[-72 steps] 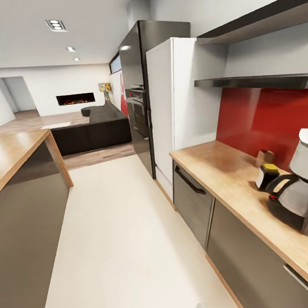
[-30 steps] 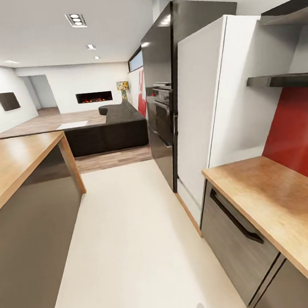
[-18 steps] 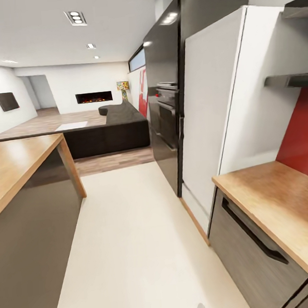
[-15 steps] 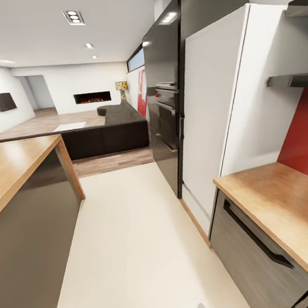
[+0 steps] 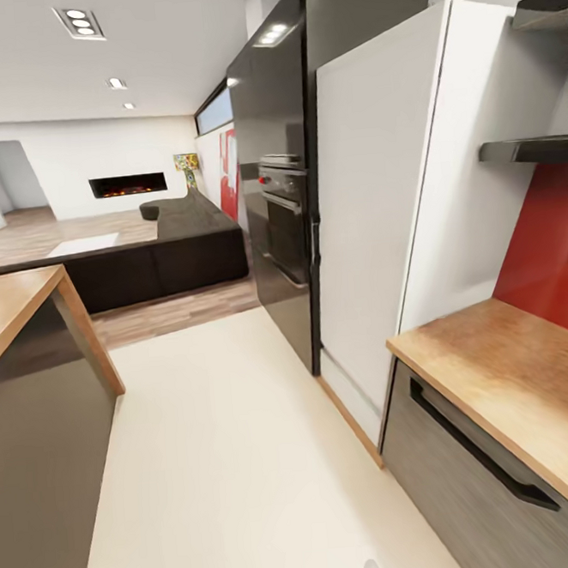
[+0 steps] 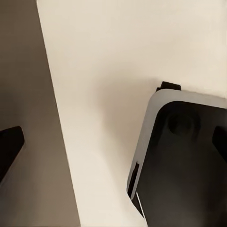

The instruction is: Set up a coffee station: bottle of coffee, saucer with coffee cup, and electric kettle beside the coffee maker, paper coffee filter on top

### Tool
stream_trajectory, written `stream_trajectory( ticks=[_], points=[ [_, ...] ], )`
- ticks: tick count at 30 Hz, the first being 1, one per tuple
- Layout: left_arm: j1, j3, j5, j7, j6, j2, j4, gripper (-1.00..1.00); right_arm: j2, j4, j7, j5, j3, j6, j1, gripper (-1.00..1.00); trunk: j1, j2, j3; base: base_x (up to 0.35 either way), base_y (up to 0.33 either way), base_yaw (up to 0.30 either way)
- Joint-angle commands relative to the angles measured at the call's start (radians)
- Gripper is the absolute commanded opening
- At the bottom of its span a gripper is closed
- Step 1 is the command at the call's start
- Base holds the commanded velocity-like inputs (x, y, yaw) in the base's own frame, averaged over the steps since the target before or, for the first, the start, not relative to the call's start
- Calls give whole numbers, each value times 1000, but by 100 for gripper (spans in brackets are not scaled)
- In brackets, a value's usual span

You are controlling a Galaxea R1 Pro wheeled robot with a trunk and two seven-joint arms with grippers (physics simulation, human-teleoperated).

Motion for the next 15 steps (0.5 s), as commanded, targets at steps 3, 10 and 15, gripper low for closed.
stream_trajectory(
  ticks=[3,10,15],
  points=[
    [-1,1,5,-1,-4,0,1,100,0,-1,2,-13,8,6,-1,-100,1,-2,-2,252,226,-263],
    [0,1,6,0,-5,-2,2,100,0,-1,1,-11,8,6,-1,-100,1,-2,-2,138,36,-264],
    [0,2,6,1,-5,-3,6,100,-14,2,-1,-7,9,6,0,-100,1,-2,-2,10,2,-264]
  ],
)
